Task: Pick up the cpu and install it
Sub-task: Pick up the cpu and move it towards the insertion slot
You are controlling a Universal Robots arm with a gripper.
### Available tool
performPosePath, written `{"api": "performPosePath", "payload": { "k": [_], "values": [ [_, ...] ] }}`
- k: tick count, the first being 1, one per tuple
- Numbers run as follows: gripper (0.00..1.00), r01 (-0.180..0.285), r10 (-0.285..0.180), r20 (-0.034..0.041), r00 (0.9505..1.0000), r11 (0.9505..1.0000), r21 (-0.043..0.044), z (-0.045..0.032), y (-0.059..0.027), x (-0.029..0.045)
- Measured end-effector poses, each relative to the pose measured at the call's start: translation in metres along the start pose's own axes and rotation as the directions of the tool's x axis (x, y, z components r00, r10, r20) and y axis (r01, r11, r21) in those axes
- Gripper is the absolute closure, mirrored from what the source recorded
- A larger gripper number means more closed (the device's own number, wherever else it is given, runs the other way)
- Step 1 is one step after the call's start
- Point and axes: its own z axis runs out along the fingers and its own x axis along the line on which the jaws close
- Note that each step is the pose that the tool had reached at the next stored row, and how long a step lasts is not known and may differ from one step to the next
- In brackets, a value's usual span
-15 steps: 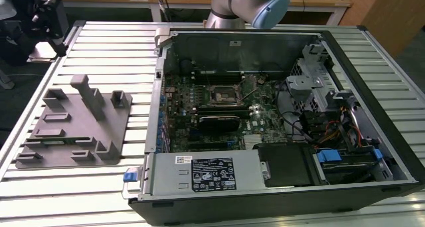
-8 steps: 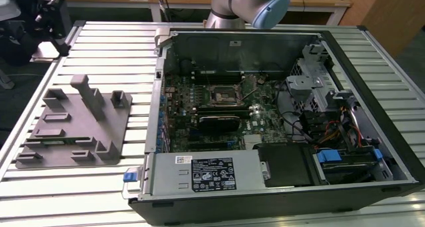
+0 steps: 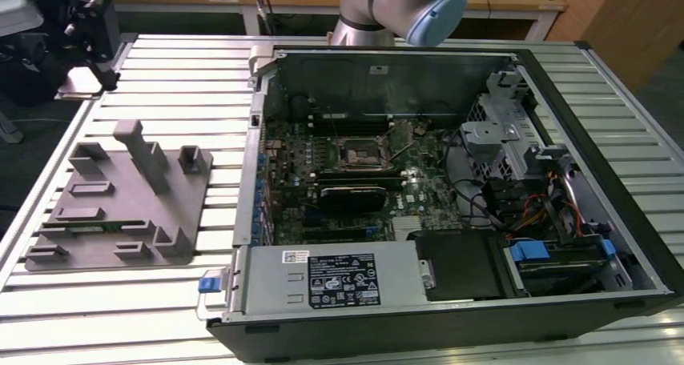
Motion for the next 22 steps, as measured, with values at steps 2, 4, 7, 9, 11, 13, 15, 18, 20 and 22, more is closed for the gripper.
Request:
{"api": "performPosePath", "payload": {
  "k": [2, 4, 7, 9, 11, 13, 15, 18, 20, 22],
  "values": [
    [0.45, 0.000, 0.000, 0.0000, 1.0000, 1.0000, 0.0000, 0.0001, 0.0002, -0.0033],
    [0.45, 0.000, 0.000, -0.0001, 1.0000, 1.0000, 0.0000, 0.0002, 0.0004, -0.0067],
    [0.45, 0.000, 0.000, 0.0000, 1.0000, 1.0000, 0.0000, 0.0003, 0.0008, -0.0119],
    [0.45, 0.000, 0.000, 0.0001, 1.0000, 1.0000, -0.0001, 0.0005, 0.0011, -0.0151],
    [0.45, 0.000, 0.000, -0.0001, 1.0000, 1.0000, 0.0000, 0.0005, 0.0012, -0.0179],
    [0.45, 0.000, 0.000, 0.0000, 1.0000, 1.0000, 0.0000, 0.0006, 0.0014, -0.0203],
    [0.45, 0.000, 0.000, -0.0001, 1.0000, 1.0000, 0.0000, 0.0006, 0.0015, -0.0225],
    [0.45, 0.000, 0.000, 0.0000, 1.0000, 1.0000, 0.0000, 0.0007, 0.0017, -0.0254],
    [0.45, 0.000, 0.000, 0.0000, 1.0000, 1.0000, 0.0000, 0.0008, 0.0018, -0.0274],
    [0.45, 0.000, 0.000, 0.0000, 1.0000, 1.0000, 0.0000, 0.0008, 0.0019, -0.0291]
  ]
}}
